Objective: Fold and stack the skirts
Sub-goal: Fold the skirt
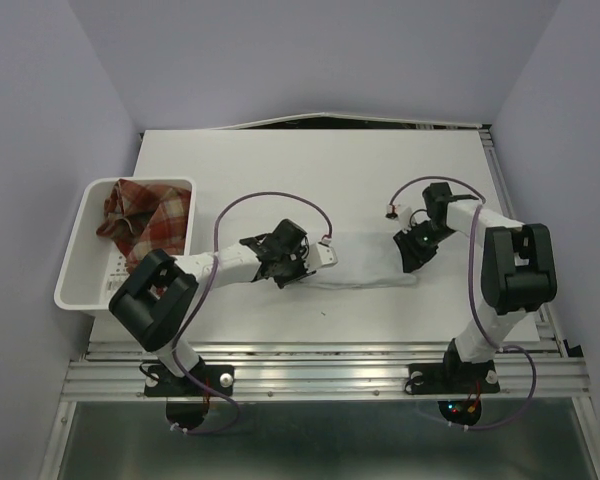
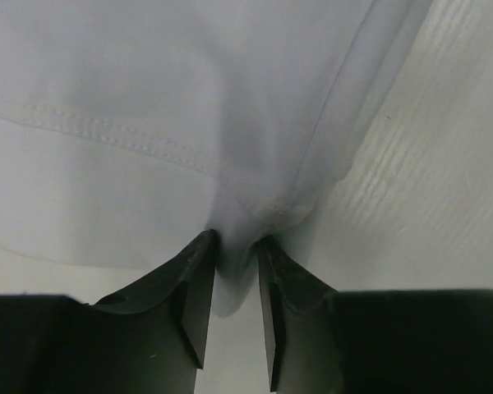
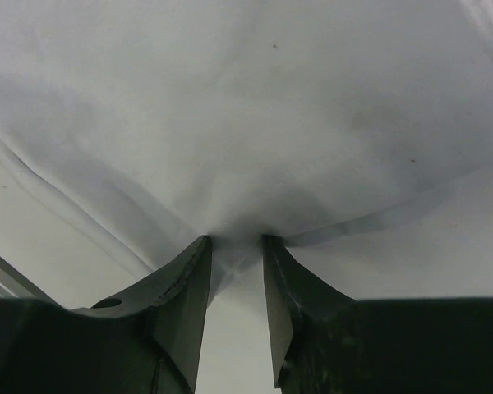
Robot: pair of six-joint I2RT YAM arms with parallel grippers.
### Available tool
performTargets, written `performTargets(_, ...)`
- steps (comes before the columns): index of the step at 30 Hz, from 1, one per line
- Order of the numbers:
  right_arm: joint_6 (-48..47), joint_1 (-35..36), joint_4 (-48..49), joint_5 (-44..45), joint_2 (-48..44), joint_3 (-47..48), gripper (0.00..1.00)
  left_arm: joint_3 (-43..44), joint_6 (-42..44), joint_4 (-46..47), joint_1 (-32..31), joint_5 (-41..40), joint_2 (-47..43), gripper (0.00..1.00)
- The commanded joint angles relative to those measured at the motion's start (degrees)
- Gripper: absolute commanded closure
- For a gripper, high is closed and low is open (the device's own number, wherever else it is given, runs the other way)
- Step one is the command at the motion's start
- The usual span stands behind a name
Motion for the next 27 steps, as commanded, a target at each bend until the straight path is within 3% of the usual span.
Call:
performTargets(1,-0.42,3.34,0.49,3.15,-0.37,-6.53,0.64,-0.60,3.48,-1.21,1.16,-1.11,2.69,0.67)
performTargets(6,1.34,8.08,-0.30,1.66,-3.88,-10.68,0.68,6.48,7.52,-1.29,6.33,-2.60,6.64,0.71)
performTargets(10,3.63,13.62,-2.14,-3.60,-5.82,-11.04,0.68,15.79,8.32,-1.65,13.00,-3.30,10.51,0.44)
performTargets(14,7.14,18.63,-4.33,-8.96,-8.54,-7.71,0.64,22.85,8.94,-1.91,18.64,-2.08,9.03,0.38)
performTargets(17,5.83,18.64,-9.68,-18.71,-9.42,-2.09,0.53,24.09,9.46,-2.17,20.58,0.55,4.73,0.35)
performTargets(20,6.18,18.64,-12.43,-22.77,-9.78,5.21,0.51,21.02,9.47,-1.73,20.76,4.16,-1.33,0.32)
performTargets(21,6.79,18.64,-12.26,-22.08,-9.95,8.18,0.51,18.93,9.03,-1.56,20.15,5.21,-4.05,0.18)
performTargets(23,7.67,17.94,-10.51,-20.41,-9.87,10.40,0.51,16.81,8.15,-1.47,18.75,4.87,-6.26,0.16)
performTargets(27,8.46,13.98,-7.34,-15.76,-6.28,14.18,0.52,10.13,5.78,1.07,10.59,-2.75,-11.01,0.11)
